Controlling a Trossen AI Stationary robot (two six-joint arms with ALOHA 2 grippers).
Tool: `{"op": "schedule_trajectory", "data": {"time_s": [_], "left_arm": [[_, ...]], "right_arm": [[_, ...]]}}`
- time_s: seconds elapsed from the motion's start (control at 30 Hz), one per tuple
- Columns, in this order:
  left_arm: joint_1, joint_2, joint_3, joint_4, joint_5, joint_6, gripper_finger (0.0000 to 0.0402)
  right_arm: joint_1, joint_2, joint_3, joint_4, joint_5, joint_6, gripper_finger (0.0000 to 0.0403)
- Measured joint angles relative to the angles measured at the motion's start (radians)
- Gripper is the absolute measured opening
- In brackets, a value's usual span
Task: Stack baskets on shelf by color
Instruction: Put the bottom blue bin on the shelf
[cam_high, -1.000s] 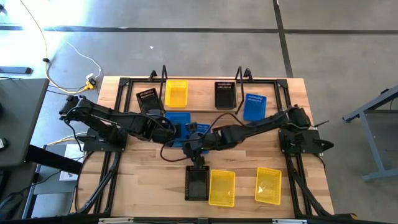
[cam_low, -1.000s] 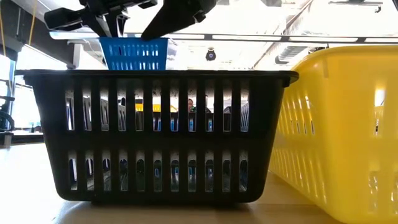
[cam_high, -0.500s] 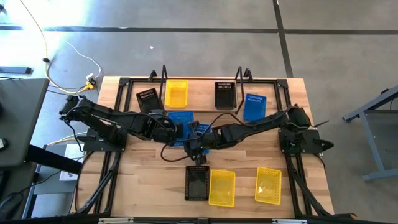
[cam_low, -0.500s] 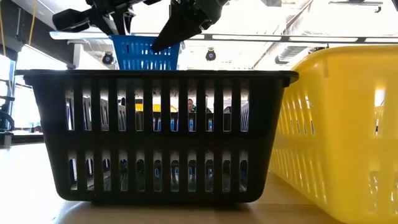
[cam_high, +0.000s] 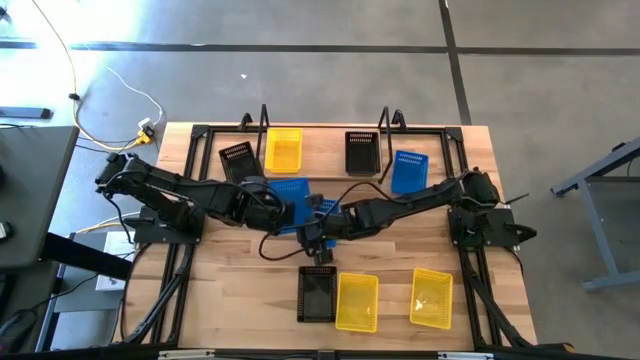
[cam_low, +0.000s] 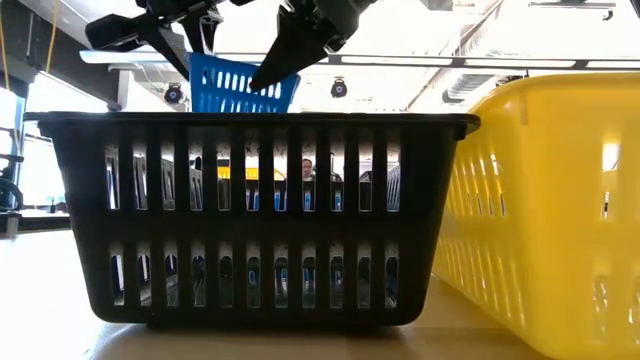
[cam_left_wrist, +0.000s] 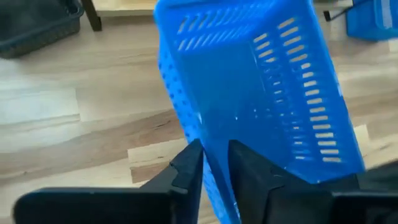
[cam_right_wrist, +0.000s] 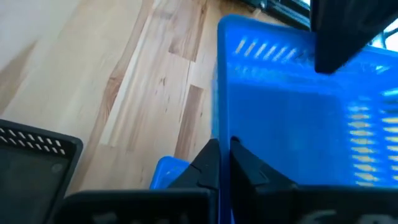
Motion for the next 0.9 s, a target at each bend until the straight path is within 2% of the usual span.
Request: {"op": "schedule_trajectory", "data": {"time_s": [0.23, 0.4, 0.67, 0.9], "left_arm": [[0.041, 0.000, 0.000, 0.000, -0.003, 0.168, 0.0116], [0.109, -0.017, 0.000, -0.001, 0.038, 0.332, 0.0137], [0.220, -0.119, 0.001, 0.000, 0.043, 0.573, 0.0135], [0.299, -0.246, 0.001, 0.001, 0.039, 0.748, 0.0129]], "right_arm": [[0.000, 0.000, 0.000, -0.049, 0.000, 0.092, 0.0001], [-0.003, -0.006, 0.000, -0.139, 0.009, 0.187, 0.0000], [-0.010, -0.007, 0.001, -0.255, 0.054, 0.328, 0.0000], [-0.032, -0.007, 0.001, -0.268, 0.084, 0.391, 0.0000]]}}
